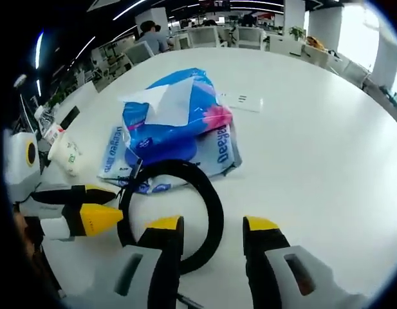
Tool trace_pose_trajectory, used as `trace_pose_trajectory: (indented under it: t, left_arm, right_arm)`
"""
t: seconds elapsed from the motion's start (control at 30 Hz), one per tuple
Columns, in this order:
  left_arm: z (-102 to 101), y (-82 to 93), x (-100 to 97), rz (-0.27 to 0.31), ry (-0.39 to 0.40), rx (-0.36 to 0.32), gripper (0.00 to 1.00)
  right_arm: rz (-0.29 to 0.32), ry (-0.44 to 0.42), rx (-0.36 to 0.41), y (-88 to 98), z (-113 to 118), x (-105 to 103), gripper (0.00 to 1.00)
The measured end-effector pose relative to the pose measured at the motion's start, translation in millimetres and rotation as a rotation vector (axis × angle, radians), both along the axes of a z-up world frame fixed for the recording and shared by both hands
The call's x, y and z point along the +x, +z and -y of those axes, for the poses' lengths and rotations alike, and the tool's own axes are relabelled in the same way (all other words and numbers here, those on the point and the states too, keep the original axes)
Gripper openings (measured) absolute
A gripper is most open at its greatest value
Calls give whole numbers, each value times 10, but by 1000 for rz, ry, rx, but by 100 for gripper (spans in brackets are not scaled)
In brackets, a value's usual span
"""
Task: Arrange the tabletop items into an orderly group along one side of the table until the central work area is clear of visible clutter.
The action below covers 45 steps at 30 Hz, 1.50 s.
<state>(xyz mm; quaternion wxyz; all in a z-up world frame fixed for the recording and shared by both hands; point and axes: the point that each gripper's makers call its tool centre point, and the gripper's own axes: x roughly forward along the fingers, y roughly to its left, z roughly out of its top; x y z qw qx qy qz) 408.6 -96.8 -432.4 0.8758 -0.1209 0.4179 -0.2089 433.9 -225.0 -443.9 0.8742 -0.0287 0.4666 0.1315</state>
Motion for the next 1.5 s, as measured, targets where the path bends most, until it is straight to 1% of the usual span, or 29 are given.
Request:
trace_pose_trajectory:
  t: [0.07, 0.13, 0.2, 0.27, 0.33, 0.4, 0.43, 0.47, 0.53, 0.57, 0.6, 0.63, 0.67, 0.7, 0.83, 0.87, 1.03, 1.2, 1.4, 1.43, 1.5]
  left_arm:
    - [-29, -2, 0, 2, -3, 6, 30]
    - [-63, -7, 10, 1, -2, 12, 28]
    - [-113, -32, 5, 1, -7, 53, 24]
    - [-151, -45, 14, 16, -13, 85, 21]
    - [-166, -48, 21, 26, -17, 93, 20]
    - [-180, -51, 28, 36, -21, 101, 20]
    - [-190, -56, 37, 37, -22, 101, 19]
    - [-238, -44, 77, 37, -22, 96, 18]
    - [-242, -46, 77, 28, -17, 82, 15]
    - [-237, -63, 49, 8, -4, 68, 14]
    - [-223, -60, 56, 16, -9, 60, 12]
    - [-184, -92, 17, -14, -5, 35, 10]
    - [-203, -94, 33, -9, 2, 36, 10]
    - [-205, -102, 39, -11, 4, 33, 10]
    - [-192, -134, 42, -22, 16, 16, 9]
    - [-115, -65, 1, -23, 17, 12, 9]
    - [-87, -35, -3, -24, 13, 14, 9]
    - [-104, -27, 11, -15, 18, 23, 9]
    - [-136, -17, -7, -17, 0, 33, 9]
    - [-140, -10, -12, -18, 0, 32, 9]
    - [-130, -5, -18, -20, -2, 29, 9]
  right_arm:
    - [2, 17, 1, -17, -22, 15, 33]
    - [-8, 19, 18, -47, -70, 1, 33]
    - [-8, 35, 12, -64, -104, 3, 31]
    - [2, 40, -11, -68, -96, 6, 28]
    - [11, 60, -50, -77, -66, 13, 23]
    - [20, 81, -89, -87, -36, 21, 21]
    - [15, 60, -77, -74, -37, 40, 21]
    - [15, 60, -78, -71, -36, 50, 21]
    - [17, 64, -84, -71, -31, 43, 21]
    - [19, 64, -86, -73, -30, 44, 20]
    - [19, 64, -85, -74, -33, 46, 19]
    - [20, 60, -85, -73, -35, 51, 18]
    - [21, 49, -86, -72, -29, 62, 11]
    - [27, 38, -97, -75, -4, 66, 9]
    - [26, 16, -83, -87, 16, 74, 7]
    - [26, 11, -80, -88, 21, 78, 6]
    - [27, -14, -62, -96, 23, 55, 5]
    - [26, -18, -50, -91, 29, 66, 5]
    - [12, -8, -41, -54, -5, -2, 5]
    - [13, 32, -66, -28, -14, -28, 5]
    - [18, 32, -84, 0, -42, -70, 5]
